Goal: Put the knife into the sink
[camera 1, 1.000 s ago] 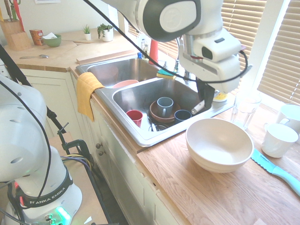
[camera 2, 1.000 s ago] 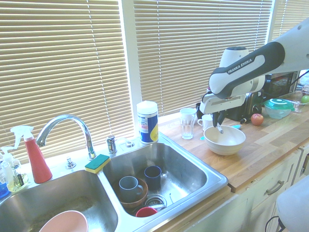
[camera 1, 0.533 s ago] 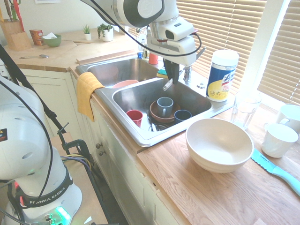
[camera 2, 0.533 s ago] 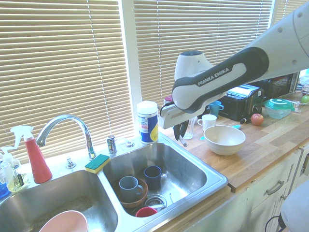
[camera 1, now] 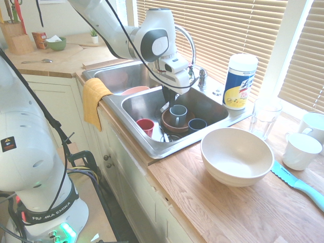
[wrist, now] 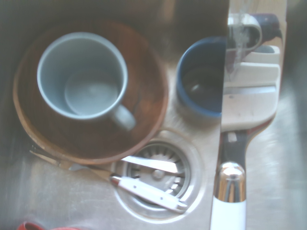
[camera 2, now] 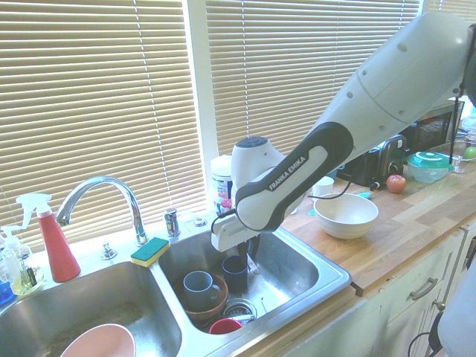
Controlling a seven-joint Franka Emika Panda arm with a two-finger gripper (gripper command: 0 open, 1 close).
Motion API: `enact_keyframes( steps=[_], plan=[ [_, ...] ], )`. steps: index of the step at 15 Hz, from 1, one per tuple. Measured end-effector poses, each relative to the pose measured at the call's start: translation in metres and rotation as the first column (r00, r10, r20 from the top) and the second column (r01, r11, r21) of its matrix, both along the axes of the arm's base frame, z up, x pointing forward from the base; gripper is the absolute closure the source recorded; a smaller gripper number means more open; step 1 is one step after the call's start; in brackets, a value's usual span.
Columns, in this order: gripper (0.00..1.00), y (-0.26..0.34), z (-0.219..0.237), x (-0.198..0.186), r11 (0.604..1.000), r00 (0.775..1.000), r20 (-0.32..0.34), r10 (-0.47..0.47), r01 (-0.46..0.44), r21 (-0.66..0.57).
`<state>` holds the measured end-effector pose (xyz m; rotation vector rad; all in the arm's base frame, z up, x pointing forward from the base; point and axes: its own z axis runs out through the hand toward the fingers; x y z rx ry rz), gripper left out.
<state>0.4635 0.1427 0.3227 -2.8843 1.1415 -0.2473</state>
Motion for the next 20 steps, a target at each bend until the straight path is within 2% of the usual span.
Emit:
enact_keyframes(
  steps=[5,10,18,19,20],
  plan=[
    [1.00,0.011,-0.068,0.015,0.999,0.998,-0.055,-0.032,0.032,0.000],
    [1.00,0.016,-0.118,0.012,1.000,0.995,-0.099,-0.019,0.020,0.001],
    [1.00,0.022,-0.167,0.028,1.000,0.990,-0.137,-0.019,0.016,-0.023],
    [0.00,0.021,-0.170,0.031,1.000,0.990,-0.138,-0.024,0.022,-0.021],
    [0.00,0.021,-0.172,0.034,0.999,0.990,-0.140,-0.029,0.027,-0.018]
  ],
)
